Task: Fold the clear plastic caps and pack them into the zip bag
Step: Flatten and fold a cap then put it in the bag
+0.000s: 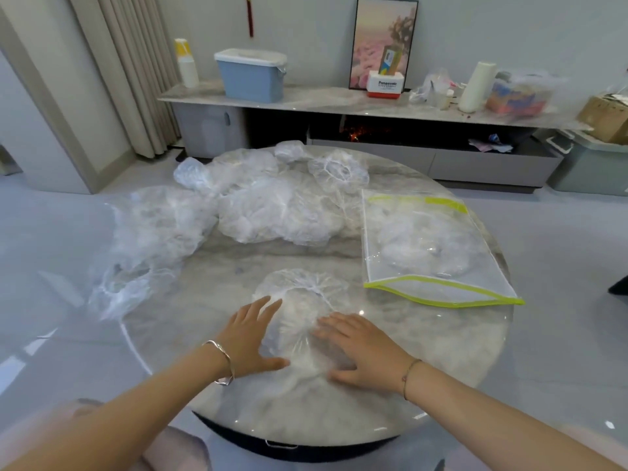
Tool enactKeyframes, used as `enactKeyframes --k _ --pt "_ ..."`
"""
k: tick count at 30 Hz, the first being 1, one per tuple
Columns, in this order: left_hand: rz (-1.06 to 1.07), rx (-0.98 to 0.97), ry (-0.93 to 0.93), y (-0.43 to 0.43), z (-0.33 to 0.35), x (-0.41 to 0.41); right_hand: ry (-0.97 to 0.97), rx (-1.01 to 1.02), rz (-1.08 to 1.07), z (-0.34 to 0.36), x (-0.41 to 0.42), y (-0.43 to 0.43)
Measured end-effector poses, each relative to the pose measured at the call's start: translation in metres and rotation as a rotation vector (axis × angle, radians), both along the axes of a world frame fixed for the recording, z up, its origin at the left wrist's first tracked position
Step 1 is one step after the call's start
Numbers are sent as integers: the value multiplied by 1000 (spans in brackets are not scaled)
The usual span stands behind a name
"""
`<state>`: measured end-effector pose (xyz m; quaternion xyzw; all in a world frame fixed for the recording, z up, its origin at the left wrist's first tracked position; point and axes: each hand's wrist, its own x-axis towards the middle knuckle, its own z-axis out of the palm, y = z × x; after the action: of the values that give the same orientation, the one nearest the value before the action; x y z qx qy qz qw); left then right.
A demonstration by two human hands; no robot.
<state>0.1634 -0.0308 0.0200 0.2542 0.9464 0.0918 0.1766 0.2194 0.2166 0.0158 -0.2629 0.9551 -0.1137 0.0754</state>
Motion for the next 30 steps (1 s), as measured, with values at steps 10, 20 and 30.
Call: enactKeyframes --k 10,20,30 --pt "140 519 422 -14 3 12 15 -608 -443 8 -37 -17" --pt "-89 56 313 -15 -33 -2 307 -805 -459 47 -32 -4" --pt "53 447 365 -33 -6 -24 168 -291 -106 10 -2 2"
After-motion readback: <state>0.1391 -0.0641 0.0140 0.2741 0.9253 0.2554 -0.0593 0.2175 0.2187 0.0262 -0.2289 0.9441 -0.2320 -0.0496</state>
